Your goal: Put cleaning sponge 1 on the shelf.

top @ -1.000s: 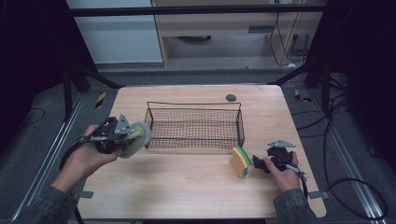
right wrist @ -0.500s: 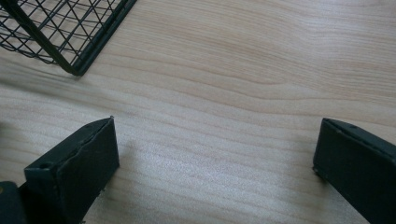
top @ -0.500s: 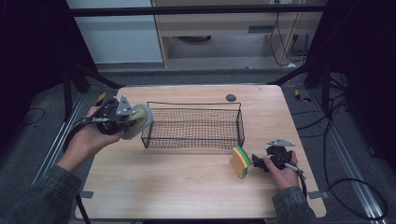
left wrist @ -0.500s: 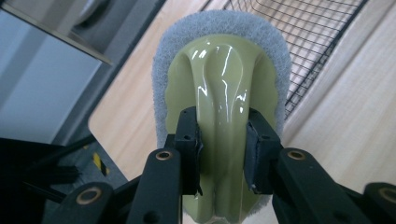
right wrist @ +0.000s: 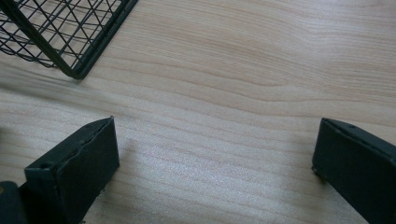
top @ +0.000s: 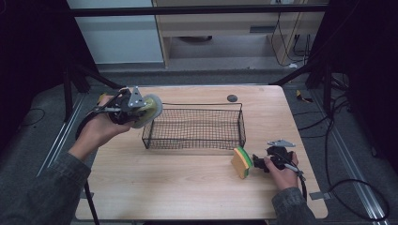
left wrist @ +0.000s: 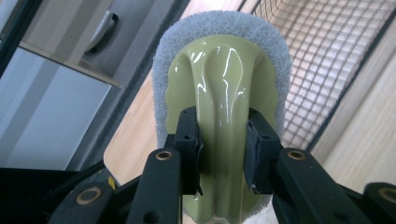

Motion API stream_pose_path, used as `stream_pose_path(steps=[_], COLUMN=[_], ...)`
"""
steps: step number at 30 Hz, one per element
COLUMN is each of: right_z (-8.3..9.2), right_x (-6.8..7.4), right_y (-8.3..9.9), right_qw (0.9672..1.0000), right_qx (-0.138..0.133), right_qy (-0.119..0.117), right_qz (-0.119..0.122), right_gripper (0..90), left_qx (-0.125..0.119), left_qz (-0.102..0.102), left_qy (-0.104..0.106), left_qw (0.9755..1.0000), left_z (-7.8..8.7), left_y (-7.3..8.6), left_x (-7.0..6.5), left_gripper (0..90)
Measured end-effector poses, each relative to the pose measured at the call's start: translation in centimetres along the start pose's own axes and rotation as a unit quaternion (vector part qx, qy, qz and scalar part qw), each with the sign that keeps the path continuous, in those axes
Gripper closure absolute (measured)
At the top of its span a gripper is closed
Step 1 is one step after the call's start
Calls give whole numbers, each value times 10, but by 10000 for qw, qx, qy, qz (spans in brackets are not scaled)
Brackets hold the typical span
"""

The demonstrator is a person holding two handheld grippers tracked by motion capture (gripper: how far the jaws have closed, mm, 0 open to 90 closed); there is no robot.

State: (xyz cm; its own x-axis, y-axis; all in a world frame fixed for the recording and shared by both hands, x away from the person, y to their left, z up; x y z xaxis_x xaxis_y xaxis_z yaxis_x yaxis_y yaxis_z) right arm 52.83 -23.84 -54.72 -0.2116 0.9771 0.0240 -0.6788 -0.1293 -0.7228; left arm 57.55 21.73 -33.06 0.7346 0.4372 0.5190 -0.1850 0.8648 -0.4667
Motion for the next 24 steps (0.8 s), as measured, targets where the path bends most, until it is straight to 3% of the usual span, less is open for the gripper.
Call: stream_pose_path(steps=[3,8,18,24], right_z=[0,1,1,1], right_x=[-1,0,-1,-1], right_y=[0,1,1,1], right_qw=[10000,10000,9999,9999], right_qx=[-16,-11,1,0], right_qy=[-14,-56,-109,-113], right_qz=[50,75,103,107], right_gripper=[8,8,4,4], left_qx=[-36,3,39,31], left_qz=[33,-123,-239,-259], left_qy=[-68,-135,-193,-244], left_qw=[10000,9998,9995,9994], left_z=[-5,-13,-32,-33], left_y=[-6,-13,-11,-13], left_x=[3,7,16,16], left_gripper=[701,701,701,701])
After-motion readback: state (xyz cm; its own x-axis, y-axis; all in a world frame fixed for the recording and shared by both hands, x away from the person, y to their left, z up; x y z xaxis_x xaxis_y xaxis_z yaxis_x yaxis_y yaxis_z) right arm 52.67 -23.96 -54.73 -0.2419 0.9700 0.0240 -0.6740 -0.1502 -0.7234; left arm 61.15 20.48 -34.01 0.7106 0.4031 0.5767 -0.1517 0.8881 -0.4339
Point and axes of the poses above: each handheld gripper's, and its own axes: z roughly backward along the jaws, y roughly out of its underside, x roughly to its left, the point moved 5 cm from there along -z, roughly forward along the jaws, and after that the axes turned 2 degrees about -z, right-handed, at the moved point
